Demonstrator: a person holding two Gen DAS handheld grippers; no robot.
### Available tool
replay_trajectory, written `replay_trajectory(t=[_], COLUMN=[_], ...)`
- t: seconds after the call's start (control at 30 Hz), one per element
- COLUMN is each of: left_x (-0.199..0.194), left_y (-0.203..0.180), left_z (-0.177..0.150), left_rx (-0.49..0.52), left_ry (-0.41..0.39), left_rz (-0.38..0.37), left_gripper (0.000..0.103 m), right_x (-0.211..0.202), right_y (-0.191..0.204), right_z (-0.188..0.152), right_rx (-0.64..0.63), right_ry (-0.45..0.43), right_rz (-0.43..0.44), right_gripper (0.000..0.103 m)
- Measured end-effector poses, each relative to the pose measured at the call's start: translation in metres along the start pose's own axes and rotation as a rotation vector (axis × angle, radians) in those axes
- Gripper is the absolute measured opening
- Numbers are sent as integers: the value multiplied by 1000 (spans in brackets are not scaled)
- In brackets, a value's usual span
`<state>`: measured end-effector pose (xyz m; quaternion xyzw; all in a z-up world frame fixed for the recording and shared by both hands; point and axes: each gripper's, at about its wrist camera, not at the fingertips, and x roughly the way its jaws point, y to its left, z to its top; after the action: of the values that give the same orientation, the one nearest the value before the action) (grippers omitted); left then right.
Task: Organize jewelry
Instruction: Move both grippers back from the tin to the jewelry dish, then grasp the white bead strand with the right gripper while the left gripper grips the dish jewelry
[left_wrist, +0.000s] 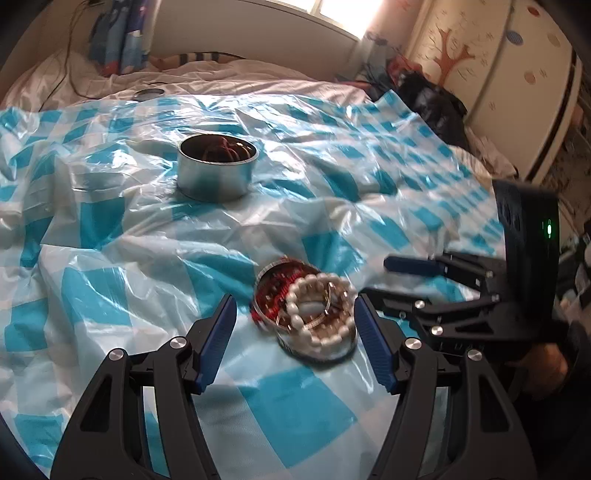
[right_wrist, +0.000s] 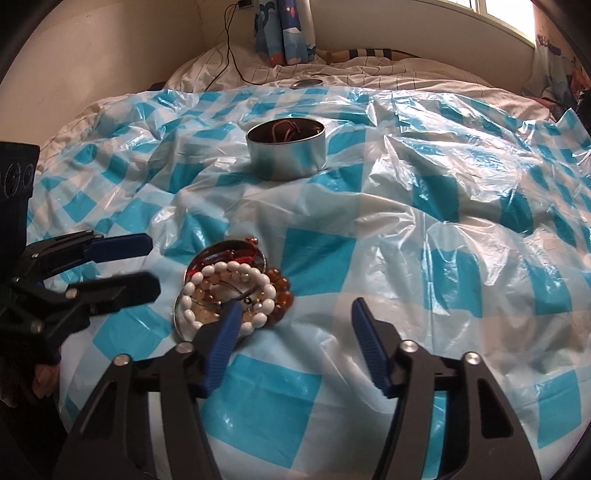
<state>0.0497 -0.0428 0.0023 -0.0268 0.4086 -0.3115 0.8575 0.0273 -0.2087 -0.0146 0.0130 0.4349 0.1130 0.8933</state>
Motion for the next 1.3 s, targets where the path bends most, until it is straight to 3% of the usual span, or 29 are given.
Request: replay_trajectory(t=[0.23, 0.33, 0.37, 0.5, 0.57, 0.73, 0.83, 0.97, 1.1, 1.17, 1.3], left_x=[0, 1, 1, 2, 2, 4, 8, 23, 37, 40, 43], left_y=[7, 8, 9, 14, 17, 18, 8, -6, -7, -6, 4], left_z=[1, 0, 0, 1, 1, 2, 4, 6, 7, 7, 7], left_rx=[-34, -40, -45, -70, -84, -88, -32, 42, 39, 26, -18], left_ry=[-4, -1, 0, 0, 0, 0, -2, 31, 71, 77, 97], left_rz=[4, 4, 3, -4, -8, -3, 35, 65, 63, 57, 63], left_gripper=[63, 63, 63, 63, 63, 63, 63, 63, 62, 47, 33], right_x=[12, 18, 20, 21, 19, 4, -7, -10, -10, -9, -5], right_y=[-1, -1, -1, 0, 3, -10, -22, -30, -36, -37, -37], right_z=[5, 5, 5, 5, 4, 3, 2, 2, 2, 1, 1], right_rx=[28, 34, 40, 44, 27, 70, 107, 139, 160, 163, 162], right_ry=[20, 33, 35, 43, 35, 2, -18, -27, -24, -22, -12], right_rz=[38, 45, 54, 87, 80, 50, 36, 13, -6, -10, -8], right_gripper=[48, 39, 29, 11, 8, 8, 8, 8, 8, 8, 8])
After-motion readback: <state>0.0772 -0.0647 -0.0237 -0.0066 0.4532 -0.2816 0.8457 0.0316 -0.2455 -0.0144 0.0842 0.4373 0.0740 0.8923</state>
